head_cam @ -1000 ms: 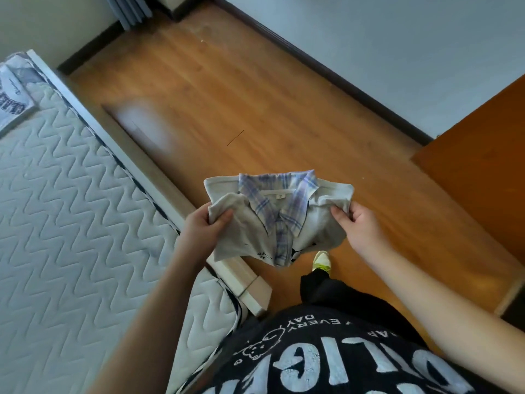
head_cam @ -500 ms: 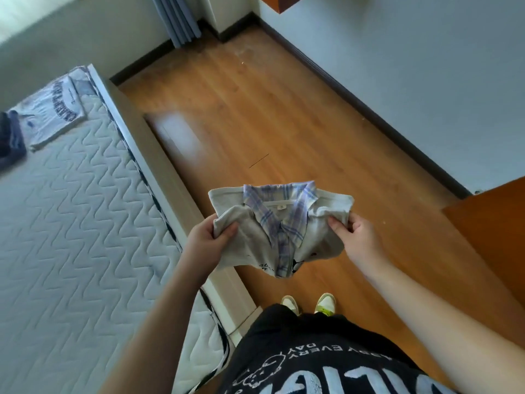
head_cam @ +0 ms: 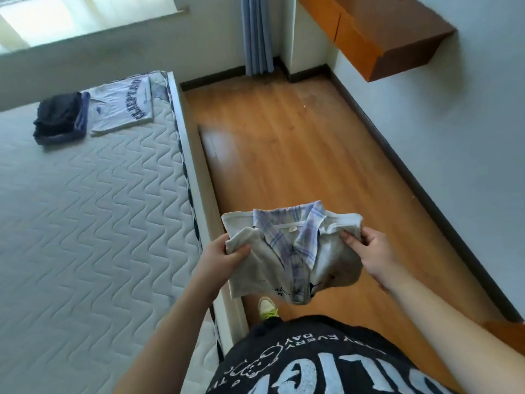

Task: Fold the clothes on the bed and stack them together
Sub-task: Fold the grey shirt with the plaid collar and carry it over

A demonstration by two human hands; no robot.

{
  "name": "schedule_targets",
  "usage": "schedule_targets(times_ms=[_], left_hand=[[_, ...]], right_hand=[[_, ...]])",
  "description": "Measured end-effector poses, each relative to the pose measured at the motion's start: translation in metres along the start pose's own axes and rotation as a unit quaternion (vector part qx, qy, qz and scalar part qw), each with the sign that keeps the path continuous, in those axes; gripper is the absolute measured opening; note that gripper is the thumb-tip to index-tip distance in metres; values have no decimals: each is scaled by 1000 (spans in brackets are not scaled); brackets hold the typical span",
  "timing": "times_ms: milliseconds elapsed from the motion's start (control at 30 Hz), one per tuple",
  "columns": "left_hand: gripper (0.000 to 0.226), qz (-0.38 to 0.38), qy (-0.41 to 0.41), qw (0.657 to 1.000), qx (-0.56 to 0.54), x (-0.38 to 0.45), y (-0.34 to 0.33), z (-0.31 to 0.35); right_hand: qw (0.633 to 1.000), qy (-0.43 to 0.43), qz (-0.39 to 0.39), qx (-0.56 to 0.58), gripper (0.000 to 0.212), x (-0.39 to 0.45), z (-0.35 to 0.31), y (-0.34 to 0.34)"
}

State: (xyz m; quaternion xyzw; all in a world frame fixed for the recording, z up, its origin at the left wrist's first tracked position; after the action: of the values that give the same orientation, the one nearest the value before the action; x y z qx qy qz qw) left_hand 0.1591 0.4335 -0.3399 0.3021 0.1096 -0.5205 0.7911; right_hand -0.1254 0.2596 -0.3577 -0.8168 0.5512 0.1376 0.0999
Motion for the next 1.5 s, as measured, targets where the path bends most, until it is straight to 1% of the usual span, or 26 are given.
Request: schedule_targets(times_ms=[33,100,133,200,267,333,400,467,533,567,633,700,767,800,867,967,1033,1100,1200,1300,1433,1500], left_hand=[[5,-2,-3,1000,1,11,12,6],[12,0,-9,1000,7,31,32,18],[11,5,-10,1000,5,42,41,23],[4,18,-15,1000,0,65,56,35],[12,35,-21,999,3,87,65,49],[15,52,-22,998,3,112,72,61],[19,72,-18,997,3,139,77,73],[18,88,-12,996,9,169,82,87],[16,103,-9,995,13,199,89,103],[19,110,-10,994,12,213,93,114],[24,113,-10,994,11,236,98,135],[21,114,-10,993,1,255,105,154],[15,119,-10,993,-13,274,114,168],[14,125,-7,992,-16,285,120,173],[22,134,2,991,-22,302,132,179],[29,146,16,988,-54,327,159,180],[24,157,27,985,-65,348,181,176],[16,167,29,983,-72,371,205,173],[16,172,30,981,-80,405,239,171],[15,176,38,977,-116,437,274,166],[23,210,70,961,-169,474,320,159],[24,222,69,959,-161,495,340,164]], right_hand=[[1000,2,-3,-2,29,14,-8,-11],[1000,8,-6,-6,30,39,-20,-29],[1000,13,-6,-6,32,52,-26,-36],[999,26,-15,-14,35,77,-40,-50],[999,39,-23,-23,41,104,-53,-59],[998,45,-22,-26,44,135,-68,-66],[998,52,-21,-36,50,170,-79,-70],[995,59,-44,-64,59,208,-93,-78],[991,68,-75,-93,63,244,-108,-88],[990,65,-88,-94,61,262,-116,-93],[990,48,-100,-82,51,296,-131,-101],[990,41,-115,-74,38,326,-149,-109],[987,35,-139,-75,34,357,-166,-121],[985,32,-150,-75,35,372,-173,-128],[983,26,-167,-65,38,399,-186,-144],[983,24,-174,-52,45,439,-200,-175],[982,21,-182,-52,52,463,-207,-200],[981,14,-188,-41,54,489,-211,-226],[980,16,-194,-51,44,523,-219,-266],[980,27,-189,-57,33,556,-233,-305],[983,35,-175,-43,18,589,-254,-349],[986,40,-159,-36,13,605,-263,-364]])
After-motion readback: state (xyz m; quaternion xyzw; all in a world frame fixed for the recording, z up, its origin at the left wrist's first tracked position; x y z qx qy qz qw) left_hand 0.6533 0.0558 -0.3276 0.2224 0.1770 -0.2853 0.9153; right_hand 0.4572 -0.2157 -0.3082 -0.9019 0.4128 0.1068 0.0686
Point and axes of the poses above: each hand's wrist, its own x-axis towards the middle knuckle, its own y-axis out of the back of the hand, z = x × y, the point moved 6 cm from there along x, towards the middle knuckle, and after that the axes turned 14 degrees about x, right-handed, at the moved point
